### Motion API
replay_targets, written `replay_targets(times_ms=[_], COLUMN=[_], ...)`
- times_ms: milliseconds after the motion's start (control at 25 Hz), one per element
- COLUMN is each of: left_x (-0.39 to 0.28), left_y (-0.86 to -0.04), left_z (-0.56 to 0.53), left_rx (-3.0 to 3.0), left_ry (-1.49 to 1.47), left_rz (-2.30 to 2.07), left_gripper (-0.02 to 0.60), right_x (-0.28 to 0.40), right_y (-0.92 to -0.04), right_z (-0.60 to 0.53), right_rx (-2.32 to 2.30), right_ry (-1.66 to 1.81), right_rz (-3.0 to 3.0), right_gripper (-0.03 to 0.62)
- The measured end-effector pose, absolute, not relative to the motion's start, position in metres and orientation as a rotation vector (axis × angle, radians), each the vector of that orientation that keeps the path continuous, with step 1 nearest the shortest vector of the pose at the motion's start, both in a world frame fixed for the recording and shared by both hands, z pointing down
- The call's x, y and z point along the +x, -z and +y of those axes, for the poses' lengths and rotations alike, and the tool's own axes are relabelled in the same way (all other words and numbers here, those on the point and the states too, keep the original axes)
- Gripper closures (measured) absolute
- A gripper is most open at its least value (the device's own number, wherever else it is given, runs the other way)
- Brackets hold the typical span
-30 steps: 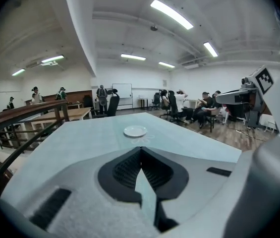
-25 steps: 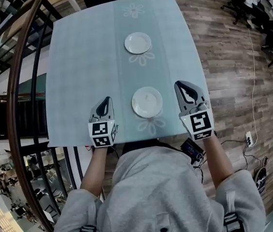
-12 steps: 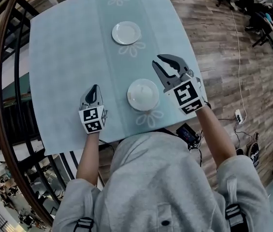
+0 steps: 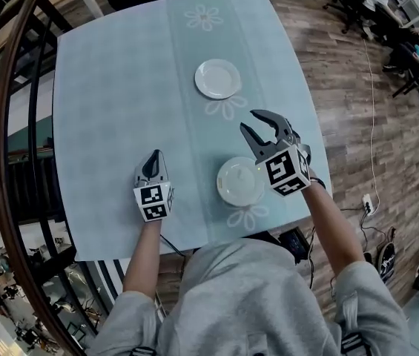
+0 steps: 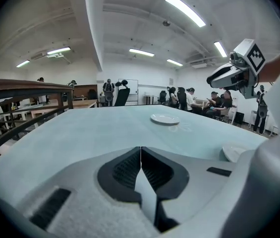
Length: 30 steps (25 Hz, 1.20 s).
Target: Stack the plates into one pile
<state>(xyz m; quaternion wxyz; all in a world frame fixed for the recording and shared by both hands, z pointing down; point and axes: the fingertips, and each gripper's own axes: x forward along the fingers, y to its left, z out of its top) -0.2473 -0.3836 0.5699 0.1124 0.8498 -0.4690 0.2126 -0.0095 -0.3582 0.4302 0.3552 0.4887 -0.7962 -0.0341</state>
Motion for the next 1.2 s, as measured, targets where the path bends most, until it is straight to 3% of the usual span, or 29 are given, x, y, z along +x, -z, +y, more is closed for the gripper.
replay_targets(times_ms=[640, 1200], left_x=[-0.246, -0.249], left_y=[-0.570, -0.575], left_z=[-0.391, -0.387], left_rx=[2.497, 2.490], left_ry=[-0.680, -0.730], left_rz=[-1.402, -1.409], left_gripper=[0.561, 0.561], right_x=[-0.015, -0.028], right_y=[-0.549, -0.598], right_z=[-0.451, -0.480], right_rx=[1.102, 0.933], right_ry=[0.024, 0.243], right_rz=[-1.902, -1.737], right_gripper=[0.459, 0.464])
